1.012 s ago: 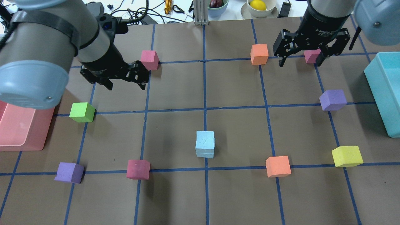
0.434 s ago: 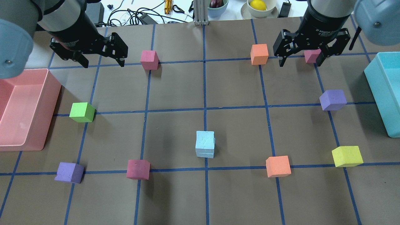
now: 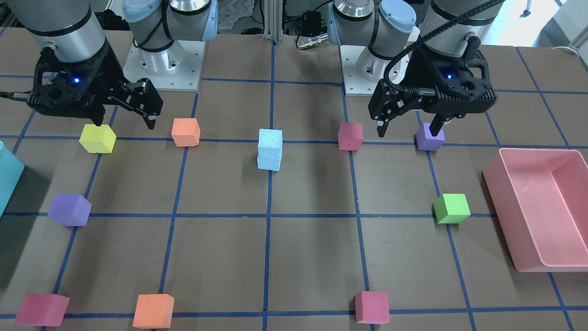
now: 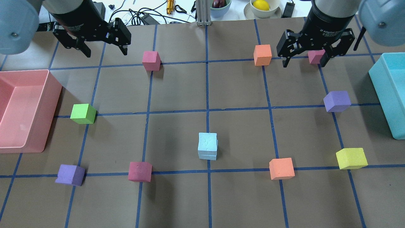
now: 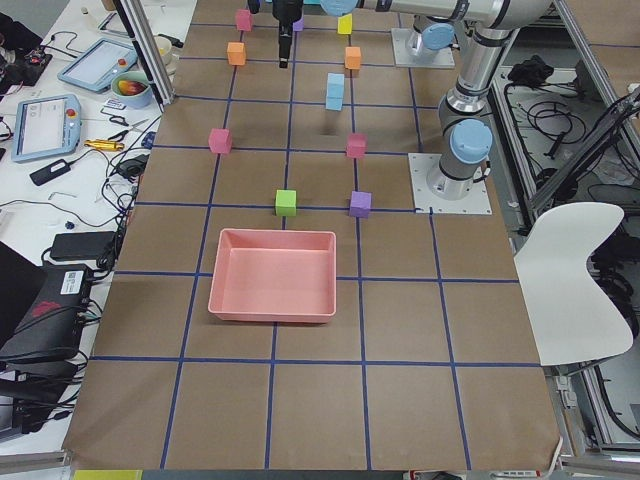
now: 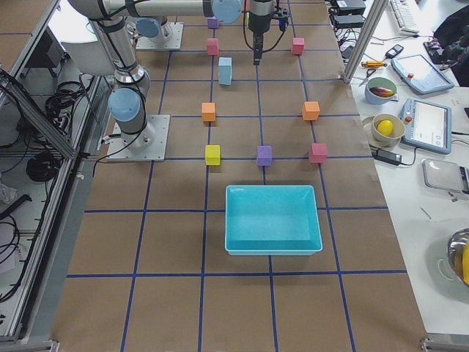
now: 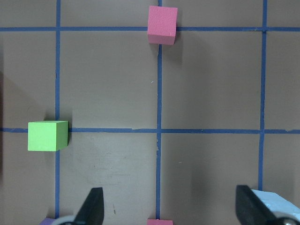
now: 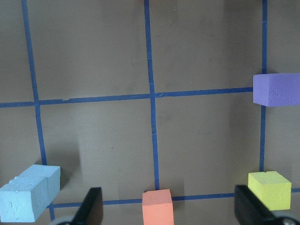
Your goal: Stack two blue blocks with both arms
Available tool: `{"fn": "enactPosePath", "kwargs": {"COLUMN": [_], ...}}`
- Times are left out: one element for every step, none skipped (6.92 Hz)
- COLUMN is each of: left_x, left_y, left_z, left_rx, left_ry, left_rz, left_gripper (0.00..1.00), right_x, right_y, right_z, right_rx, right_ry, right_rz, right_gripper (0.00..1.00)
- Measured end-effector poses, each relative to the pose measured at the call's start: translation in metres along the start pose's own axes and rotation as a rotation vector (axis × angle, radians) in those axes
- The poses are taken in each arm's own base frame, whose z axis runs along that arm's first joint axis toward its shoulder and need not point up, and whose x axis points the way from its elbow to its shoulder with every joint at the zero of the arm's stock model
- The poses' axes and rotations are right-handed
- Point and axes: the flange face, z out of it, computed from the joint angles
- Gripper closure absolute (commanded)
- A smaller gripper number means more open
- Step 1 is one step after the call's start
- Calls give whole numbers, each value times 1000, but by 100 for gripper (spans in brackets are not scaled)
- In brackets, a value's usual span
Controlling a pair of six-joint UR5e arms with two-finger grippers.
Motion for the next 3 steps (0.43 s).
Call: {"fn": "enactPosePath", "kwargs": {"left_x": [1,2,2], "left_y": [-1,-1,1], "left_z": [3,4,4], "left_rx": [-7,-10,-10], "left_ry": [-2,-3,-3], "left_rz": [1,3,4], "left_gripper": [0,0,0], "right_x": [0,0,0], "right_y": [0,0,0], "right_z": [0,0,0], "right_rx": [0,0,1], "right_ry": [0,-1,-1], "right_rz": [0,0,0], "right_gripper": [0,0,0]}}
